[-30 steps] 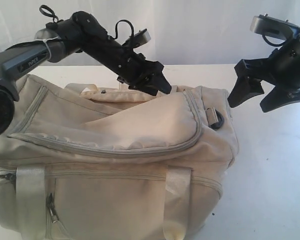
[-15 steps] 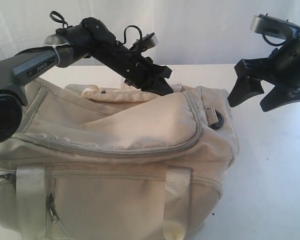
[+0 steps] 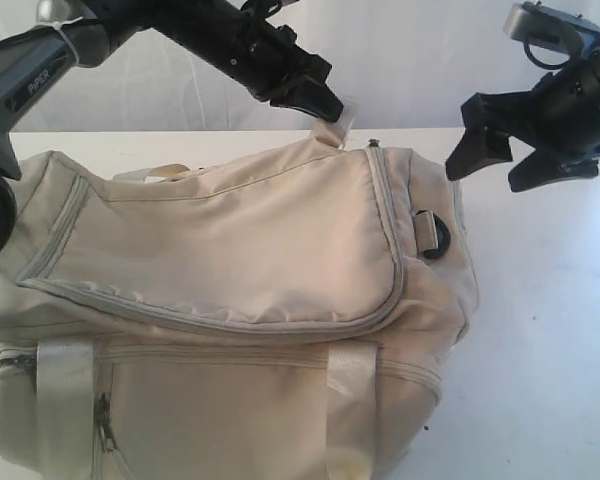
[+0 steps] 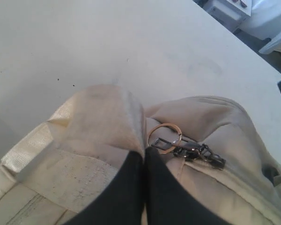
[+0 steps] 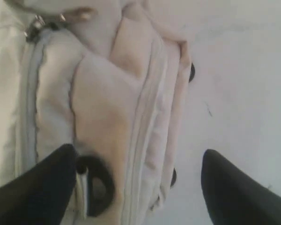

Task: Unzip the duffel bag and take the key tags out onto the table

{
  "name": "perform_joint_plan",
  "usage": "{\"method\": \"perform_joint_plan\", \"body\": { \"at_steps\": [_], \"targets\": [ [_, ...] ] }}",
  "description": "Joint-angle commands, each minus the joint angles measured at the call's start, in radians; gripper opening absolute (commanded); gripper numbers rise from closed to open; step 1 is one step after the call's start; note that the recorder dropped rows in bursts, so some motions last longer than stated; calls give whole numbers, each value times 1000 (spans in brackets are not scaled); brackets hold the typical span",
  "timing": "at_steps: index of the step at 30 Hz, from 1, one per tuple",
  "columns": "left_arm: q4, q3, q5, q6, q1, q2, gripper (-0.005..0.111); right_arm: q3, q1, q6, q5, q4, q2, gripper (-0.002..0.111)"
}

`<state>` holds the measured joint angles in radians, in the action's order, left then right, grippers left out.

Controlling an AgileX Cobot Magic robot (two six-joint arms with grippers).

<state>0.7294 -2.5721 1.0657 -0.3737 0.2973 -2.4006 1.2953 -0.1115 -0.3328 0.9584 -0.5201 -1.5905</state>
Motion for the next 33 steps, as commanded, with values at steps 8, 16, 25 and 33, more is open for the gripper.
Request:
{"method": "perform_joint_plan", "body": {
  "at_steps": [8, 16, 25, 33],
  "targets": [
    [79, -16, 41, -1, 5, 33, 0, 171, 3, -153, -145, -293, -124, 66],
    [84, -16, 41, -1, 5, 33, 0, 400, 61, -71, 34, -280, -330, 66],
    [83, -16, 41, -5, 5, 33, 0, 448, 100, 6, 96, -207, -412, 65],
    [83, -16, 41, -7, 5, 33, 0, 448, 130, 6, 101, -204, -418, 41]
  ]
}}
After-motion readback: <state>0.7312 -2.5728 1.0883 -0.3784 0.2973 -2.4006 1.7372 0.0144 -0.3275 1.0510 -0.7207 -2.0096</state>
